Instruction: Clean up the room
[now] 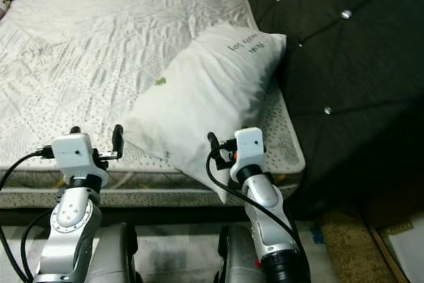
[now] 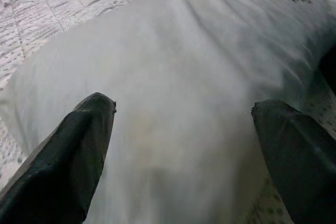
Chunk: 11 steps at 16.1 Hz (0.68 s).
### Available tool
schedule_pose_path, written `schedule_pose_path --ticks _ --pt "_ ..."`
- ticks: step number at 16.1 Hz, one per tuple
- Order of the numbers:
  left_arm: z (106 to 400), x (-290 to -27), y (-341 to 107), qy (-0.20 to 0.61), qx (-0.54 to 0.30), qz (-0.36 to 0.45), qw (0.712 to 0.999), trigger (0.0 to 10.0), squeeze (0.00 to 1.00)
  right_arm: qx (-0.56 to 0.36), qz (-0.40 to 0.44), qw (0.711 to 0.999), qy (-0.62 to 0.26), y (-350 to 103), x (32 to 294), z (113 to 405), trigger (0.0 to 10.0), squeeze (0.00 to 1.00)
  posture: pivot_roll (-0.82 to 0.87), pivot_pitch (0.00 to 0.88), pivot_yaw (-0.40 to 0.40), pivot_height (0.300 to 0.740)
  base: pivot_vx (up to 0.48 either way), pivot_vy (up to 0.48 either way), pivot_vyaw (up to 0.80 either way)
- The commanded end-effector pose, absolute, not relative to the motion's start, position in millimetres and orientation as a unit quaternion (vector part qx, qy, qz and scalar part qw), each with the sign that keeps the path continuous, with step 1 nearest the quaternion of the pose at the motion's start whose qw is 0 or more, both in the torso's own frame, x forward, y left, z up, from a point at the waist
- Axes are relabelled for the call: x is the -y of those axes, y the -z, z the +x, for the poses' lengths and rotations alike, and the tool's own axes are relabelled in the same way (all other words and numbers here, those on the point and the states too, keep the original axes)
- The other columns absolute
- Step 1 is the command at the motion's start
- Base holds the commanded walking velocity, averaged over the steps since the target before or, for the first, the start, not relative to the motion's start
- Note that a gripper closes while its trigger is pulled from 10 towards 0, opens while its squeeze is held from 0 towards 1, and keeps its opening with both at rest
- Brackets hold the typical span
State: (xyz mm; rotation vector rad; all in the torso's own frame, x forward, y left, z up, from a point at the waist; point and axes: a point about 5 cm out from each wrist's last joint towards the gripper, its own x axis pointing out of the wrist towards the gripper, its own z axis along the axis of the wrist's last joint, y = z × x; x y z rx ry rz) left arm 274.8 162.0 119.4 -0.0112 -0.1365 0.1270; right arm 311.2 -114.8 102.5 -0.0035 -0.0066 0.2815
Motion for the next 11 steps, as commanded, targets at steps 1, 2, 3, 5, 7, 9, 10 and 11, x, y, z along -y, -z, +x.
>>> schedule_pose_path --ticks 1,2,3,5,7,9,10,11 --pt "274.7 -159.0 -115.3 -0.059 0.061 -0.006 0.996 10.0 0.0 0.003 0.0 0.991 -0.135 -102.2 118.3 312.5 10.0 0.0 0.03 0.115 -0.076 0.58 0.465 0.0 0.0" --pt "274.7 -158.5 -115.2 -0.059 0.061 -0.007 0.996 10.0 0.0 0.003 0.002 0.991 -0.135 -102.2 118.1 312.5 10.0 0.0 0.03 0.115 -0.076 0.58 0.458 0.0 0.0" --pt "274.8 -157.5 -115.9 -0.06 0.062 -0.01 0.996 10.0 0.0 0.003 0.008 0.991 -0.136 -103.0 117.2 312.4 10.0 0.0 0.03 0.115 -0.076 0.58 0.45 0.0 0.0" --pt "277.2 -156.5 -117.4 -0.058 0.064 -0.012 0.996 10.0 0.0 0.004 0.008 0.99 -0.141 -104.8 113.3 313.4 10.0 0.0 0.03 0.126 -0.074 0.58 0.416 0.0 0.0" --pt "278.0 -154.9 -119.0 -0.057 0.069 -0.022 0.996 10.0 0.0 0.006 0.014 0.99 -0.144 -104.1 111.9 312.7 10.0 0.0 0.03 0.118 -0.071 0.58 0.144 0.0 0.0" --pt "278.3 -155.5 -119.3 -0.059 0.069 -0.019 0.996 10.0 0.0 0.006 0.017 0.989 -0.145 -103.5 111.7 312.7 10.0 0.0 0.03 0.12 -0.071 0.58 0.0 0.0 0.0" --pt "278.5 -155.7 -119.1 -0.059 0.069 -0.019 0.996 10.0 0.0 0.006 0.017 0.989 -0.146 -103.5 111.6 312.8 10.0 0.0 0.03 0.12 -0.071 0.58 0.0 0.0 0.0" --pt "278.2 -155.8 -118.6 -0.06 0.069 -0.018 0.996 10.0 0.0 0.006 0.018 0.989 -0.147 -103.7 111.4 312.9 10.0 0.0 0.03 0.12 -0.071 0.58 0.0 0.0 0.0"
